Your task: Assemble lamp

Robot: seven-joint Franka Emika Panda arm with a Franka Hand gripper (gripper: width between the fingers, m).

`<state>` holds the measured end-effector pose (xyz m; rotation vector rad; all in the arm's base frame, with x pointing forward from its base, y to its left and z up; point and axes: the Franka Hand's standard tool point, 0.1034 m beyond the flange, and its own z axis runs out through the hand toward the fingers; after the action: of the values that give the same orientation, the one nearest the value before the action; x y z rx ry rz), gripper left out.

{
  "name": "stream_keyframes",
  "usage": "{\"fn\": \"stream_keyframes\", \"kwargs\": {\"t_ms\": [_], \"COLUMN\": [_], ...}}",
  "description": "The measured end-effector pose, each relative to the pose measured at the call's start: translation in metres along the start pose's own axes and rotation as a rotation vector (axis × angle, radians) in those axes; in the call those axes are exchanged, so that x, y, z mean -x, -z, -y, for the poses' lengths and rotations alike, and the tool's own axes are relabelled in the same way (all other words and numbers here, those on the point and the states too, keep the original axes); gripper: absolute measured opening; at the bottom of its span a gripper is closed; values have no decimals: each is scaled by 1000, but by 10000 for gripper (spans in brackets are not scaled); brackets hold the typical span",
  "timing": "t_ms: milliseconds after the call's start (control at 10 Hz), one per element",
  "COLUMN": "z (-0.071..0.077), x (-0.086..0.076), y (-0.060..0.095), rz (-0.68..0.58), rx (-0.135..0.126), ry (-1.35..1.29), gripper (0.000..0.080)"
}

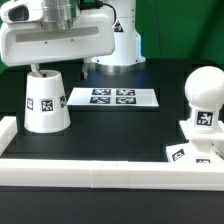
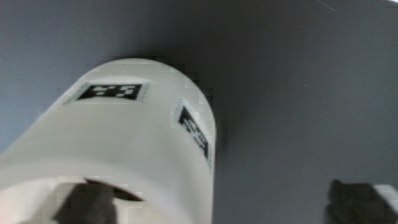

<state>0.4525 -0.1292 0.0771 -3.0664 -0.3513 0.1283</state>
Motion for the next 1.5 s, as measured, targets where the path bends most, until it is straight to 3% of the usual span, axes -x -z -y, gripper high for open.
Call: {"fn": "stream_keyframes", "kwargs": {"t_ms": [100, 200, 300, 400, 500, 1000, 1200, 1300, 1400, 1500], "z": [-1, 0, 0, 0, 0, 2, 24, 44, 65, 78], "x": [0, 0, 0, 0, 0, 0, -9, -19, -38, -59], "y": [0, 0, 0, 0, 0, 1, 10, 21, 38, 55], "rz": [0, 0, 0, 0, -1, 5, 46, 72, 82, 73], "rx": [0, 0, 0, 0, 0, -5, -75, -104, -124, -127], "ry": [0, 0, 0, 0, 1, -4, -21, -71, -87, -101], "gripper": [476, 283, 148, 148, 44, 44, 45, 45, 45, 45]}}
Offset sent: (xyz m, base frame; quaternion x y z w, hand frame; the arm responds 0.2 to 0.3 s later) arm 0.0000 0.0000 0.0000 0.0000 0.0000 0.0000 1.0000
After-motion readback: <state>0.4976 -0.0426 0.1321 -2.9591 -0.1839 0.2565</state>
